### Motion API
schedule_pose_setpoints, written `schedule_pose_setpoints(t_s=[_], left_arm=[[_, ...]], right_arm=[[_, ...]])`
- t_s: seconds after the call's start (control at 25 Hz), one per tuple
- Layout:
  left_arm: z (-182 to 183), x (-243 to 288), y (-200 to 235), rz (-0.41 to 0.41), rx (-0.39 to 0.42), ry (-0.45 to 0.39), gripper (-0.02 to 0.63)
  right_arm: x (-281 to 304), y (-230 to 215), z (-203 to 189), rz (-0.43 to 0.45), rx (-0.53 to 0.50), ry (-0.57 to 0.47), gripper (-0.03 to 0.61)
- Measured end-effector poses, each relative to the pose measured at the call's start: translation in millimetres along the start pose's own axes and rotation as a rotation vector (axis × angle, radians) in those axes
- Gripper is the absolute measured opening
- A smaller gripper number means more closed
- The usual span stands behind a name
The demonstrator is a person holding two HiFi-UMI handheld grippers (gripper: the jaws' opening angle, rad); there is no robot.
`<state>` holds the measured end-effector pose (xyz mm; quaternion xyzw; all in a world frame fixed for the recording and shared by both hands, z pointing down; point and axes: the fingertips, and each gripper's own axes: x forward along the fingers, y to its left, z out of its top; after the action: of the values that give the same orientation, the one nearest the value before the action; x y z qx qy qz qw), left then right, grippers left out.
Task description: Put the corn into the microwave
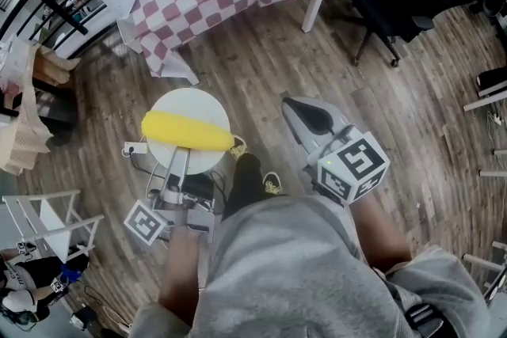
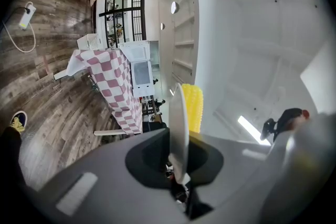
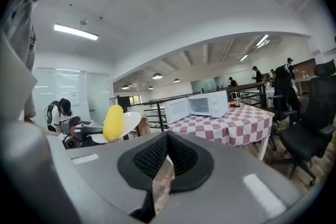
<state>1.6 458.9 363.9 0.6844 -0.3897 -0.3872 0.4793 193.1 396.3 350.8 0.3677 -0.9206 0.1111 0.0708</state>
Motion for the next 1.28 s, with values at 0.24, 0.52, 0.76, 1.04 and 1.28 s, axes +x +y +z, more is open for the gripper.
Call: schedule_pose_setpoints(t_s=[0.24,0.52,0.76,1.04,1.28], left_arm=[[12.5,16.4,10.6,0.011,-0.014,0.004,0.016],[35.6,49.4,27.6,0.023,-0.026,0.014,0.017],[67.4,90.6,45.3,0.021,-0.045,0.018,0.017],[102.5,129.6,61.2,0.011,-0.054,0.030,0.016],[129.1,146.0,69.0,0.010,-0.072,0.019,0.017]], right_arm=[[18.0,-16.8,-5.7,-0.031,0.007,0.038,-0.002],[55.1,-38.5,-4.6,-0.047,-0.003,0.064,-0.002],[104.0,-59.3,12.8,-0.030,0.014,0.060,-0.002],[158.4,-71.8,28.0,-0.011,-0.005,0.077,-0.002],[189.8,-72.3,38.9,-0.004,-0.041,0.096,-0.002]])
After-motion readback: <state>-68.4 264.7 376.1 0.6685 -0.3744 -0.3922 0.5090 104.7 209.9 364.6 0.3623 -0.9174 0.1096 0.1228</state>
